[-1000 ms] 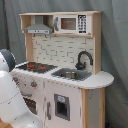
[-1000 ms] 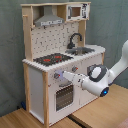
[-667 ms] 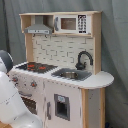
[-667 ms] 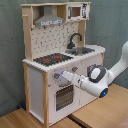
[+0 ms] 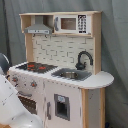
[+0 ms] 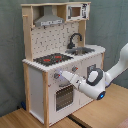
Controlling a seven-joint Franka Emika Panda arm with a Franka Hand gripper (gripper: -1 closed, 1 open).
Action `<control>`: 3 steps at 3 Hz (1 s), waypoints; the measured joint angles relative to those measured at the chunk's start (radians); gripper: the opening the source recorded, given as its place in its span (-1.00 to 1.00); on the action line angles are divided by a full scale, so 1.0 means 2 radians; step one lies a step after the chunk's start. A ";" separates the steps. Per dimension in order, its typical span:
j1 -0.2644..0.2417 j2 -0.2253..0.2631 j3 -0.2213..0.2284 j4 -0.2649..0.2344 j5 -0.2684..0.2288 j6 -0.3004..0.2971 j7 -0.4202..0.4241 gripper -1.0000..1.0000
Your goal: Play with the kitchen
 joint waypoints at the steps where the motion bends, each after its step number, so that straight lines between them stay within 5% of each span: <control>1: -0.004 -0.016 0.000 0.014 0.000 0.009 0.047 1.00; 3: -0.016 -0.044 0.000 0.038 -0.001 0.028 0.139 1.00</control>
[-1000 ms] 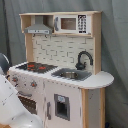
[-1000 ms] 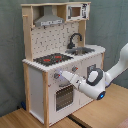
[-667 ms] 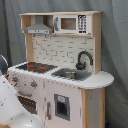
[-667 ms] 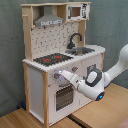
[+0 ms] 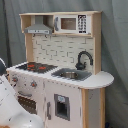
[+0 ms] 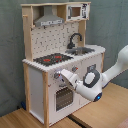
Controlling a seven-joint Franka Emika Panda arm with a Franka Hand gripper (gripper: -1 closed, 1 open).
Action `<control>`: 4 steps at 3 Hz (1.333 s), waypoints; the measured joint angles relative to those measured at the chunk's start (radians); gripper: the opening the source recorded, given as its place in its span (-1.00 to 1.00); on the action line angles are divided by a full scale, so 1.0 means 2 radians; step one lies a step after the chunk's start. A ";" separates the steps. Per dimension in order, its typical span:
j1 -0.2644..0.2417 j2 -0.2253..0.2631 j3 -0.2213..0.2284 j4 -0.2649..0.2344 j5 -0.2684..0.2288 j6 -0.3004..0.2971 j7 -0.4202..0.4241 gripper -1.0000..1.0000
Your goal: Play with the kitchen
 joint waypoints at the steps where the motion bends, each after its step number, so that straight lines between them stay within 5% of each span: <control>1: -0.008 -0.014 0.000 0.014 -0.003 0.010 0.051 1.00; 4: -0.037 -0.031 0.000 0.027 -0.004 0.043 0.201 1.00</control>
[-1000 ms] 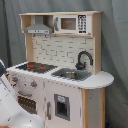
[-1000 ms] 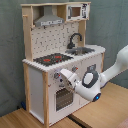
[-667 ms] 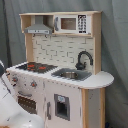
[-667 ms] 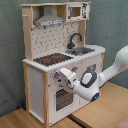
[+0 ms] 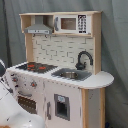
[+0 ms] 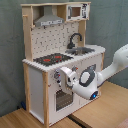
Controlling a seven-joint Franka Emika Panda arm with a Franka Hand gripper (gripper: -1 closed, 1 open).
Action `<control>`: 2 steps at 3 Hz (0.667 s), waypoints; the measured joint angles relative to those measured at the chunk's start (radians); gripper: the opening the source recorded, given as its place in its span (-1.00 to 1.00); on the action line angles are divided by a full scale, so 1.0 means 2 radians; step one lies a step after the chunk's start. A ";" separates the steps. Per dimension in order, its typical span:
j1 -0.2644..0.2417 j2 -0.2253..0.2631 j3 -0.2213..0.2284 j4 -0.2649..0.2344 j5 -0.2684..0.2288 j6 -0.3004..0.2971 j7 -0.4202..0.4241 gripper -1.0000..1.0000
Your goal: Play with the kitchen
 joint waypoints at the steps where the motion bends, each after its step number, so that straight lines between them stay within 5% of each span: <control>1: -0.009 -0.005 0.000 0.015 0.000 0.026 0.022 1.00; 2: -0.009 -0.005 0.000 0.015 0.000 0.026 0.022 -1.00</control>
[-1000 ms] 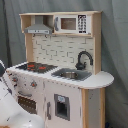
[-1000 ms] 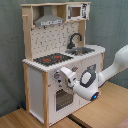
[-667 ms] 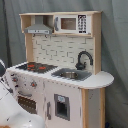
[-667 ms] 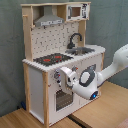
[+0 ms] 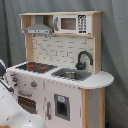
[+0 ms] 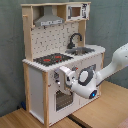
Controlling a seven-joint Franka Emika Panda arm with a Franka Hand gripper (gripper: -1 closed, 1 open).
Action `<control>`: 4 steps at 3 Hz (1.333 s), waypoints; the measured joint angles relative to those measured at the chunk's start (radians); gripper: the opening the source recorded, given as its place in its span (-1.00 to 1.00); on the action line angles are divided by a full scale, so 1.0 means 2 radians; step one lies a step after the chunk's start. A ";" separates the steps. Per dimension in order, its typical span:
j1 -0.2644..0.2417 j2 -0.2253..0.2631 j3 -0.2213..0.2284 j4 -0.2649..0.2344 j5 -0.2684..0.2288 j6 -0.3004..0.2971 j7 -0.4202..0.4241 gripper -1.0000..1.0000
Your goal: Play with the kitchen
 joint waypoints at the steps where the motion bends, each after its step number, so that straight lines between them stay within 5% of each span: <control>1: 0.000 0.001 -0.002 0.001 -0.001 0.001 -0.060 -1.00; 4: 0.000 0.002 -0.002 0.000 0.000 0.003 -0.229 -1.00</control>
